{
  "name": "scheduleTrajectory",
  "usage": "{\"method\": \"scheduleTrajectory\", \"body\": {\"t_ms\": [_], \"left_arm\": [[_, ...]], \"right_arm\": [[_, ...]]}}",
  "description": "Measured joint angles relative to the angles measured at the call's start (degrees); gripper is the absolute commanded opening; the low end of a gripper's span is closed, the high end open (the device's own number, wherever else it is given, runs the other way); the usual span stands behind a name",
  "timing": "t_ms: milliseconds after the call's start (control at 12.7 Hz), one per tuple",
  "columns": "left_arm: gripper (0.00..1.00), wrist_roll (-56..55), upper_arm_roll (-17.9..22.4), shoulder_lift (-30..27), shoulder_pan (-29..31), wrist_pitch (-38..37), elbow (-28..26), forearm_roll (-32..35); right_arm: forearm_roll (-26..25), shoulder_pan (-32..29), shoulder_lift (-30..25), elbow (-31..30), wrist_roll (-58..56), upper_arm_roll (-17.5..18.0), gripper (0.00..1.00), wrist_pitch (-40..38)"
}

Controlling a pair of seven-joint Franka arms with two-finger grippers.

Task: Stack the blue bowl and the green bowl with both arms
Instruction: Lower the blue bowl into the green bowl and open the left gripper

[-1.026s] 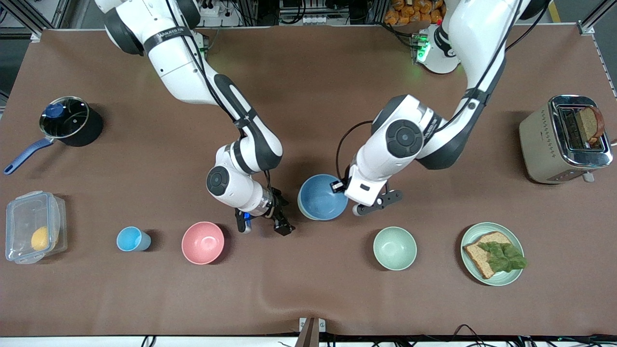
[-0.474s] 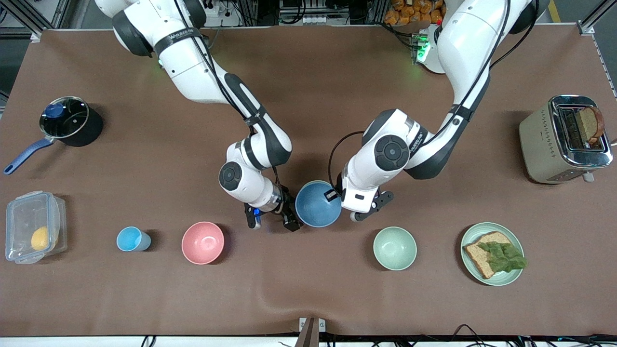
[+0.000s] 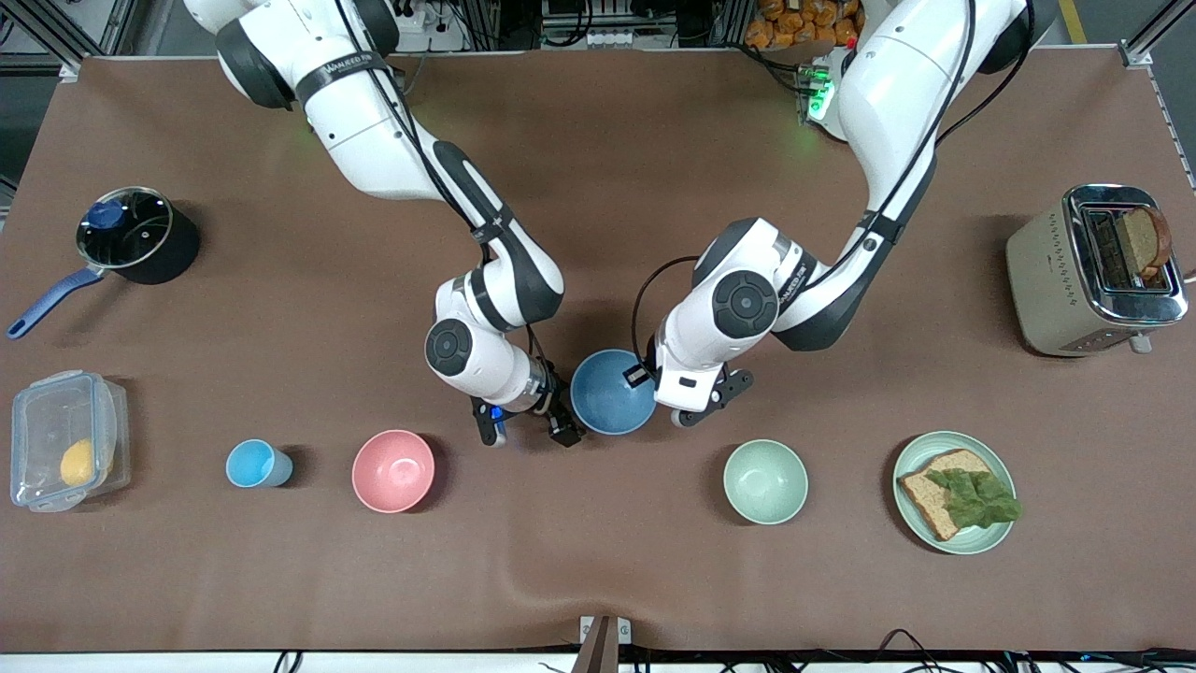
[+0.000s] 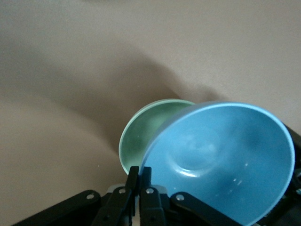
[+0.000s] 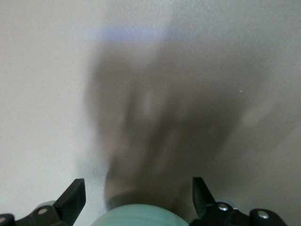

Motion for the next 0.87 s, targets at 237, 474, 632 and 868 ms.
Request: {"method": "scheduleTrajectory", "body": {"t_ms": [237, 474, 632, 868], "left_arm": [[0.00, 0.0, 0.0, 0.8, -0.9, 0.0, -0.8, 0.0], [0.00, 0.0, 0.1, 1.7, -1.1, 0.0, -1.0, 0.0], [0.00, 0.0, 0.2, 2.2, -1.1, 0.0, -1.0, 0.0], [0.00, 0.1, 0.2, 3.0, -1.1, 0.1, -1.0, 0.1]], "right_arm": [[0.0, -0.3, -0.3, 0.4, 0.0, -0.8, 1.00, -2.3], [0.0, -0.5, -0.3, 0.5, 0.0, -0.9, 1.00, -2.5], [0.0, -0.5, -0.3, 0.5, 0.0, -0.9, 1.00, -2.5], [0.0, -0.5, -0.3, 0.5, 0.0, -0.9, 1.00, -2.5]]}}
